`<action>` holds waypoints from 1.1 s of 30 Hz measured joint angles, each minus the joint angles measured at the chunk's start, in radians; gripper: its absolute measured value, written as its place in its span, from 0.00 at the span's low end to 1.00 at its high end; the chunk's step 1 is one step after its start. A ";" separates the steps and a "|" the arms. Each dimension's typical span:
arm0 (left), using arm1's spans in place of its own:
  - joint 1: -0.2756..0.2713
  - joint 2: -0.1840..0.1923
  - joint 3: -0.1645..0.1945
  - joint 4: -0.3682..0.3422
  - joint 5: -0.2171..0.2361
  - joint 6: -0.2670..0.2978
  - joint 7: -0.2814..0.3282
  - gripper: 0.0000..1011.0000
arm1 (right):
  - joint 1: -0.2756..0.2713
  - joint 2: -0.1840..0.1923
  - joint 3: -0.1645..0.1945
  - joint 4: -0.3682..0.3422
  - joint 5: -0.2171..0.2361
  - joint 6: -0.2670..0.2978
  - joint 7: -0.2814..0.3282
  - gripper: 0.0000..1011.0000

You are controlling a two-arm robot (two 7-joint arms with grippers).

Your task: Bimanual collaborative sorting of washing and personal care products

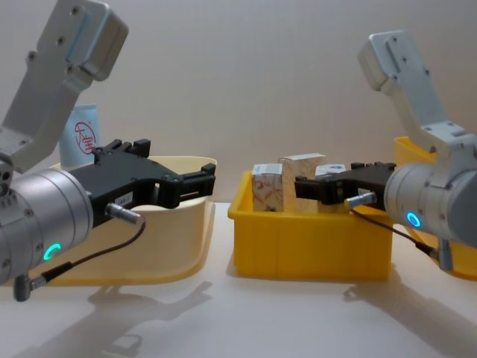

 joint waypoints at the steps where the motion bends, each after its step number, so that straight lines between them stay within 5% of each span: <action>1: 0.000 0.000 0.000 0.000 0.000 0.000 0.000 0.99 | 0.001 -0.002 0.001 0.003 -0.003 0.002 -0.004 0.95; 19: 0.000 0.000 0.000 0.000 0.000 0.000 0.000 0.99 | 0.009 -0.012 0.005 0.018 -0.018 0.012 -0.022 0.45; 33: 0.000 0.000 0.000 0.000 0.000 0.000 0.000 0.99 | -0.003 -0.010 0.022 0.001 -0.015 -0.080 -0.012 0.39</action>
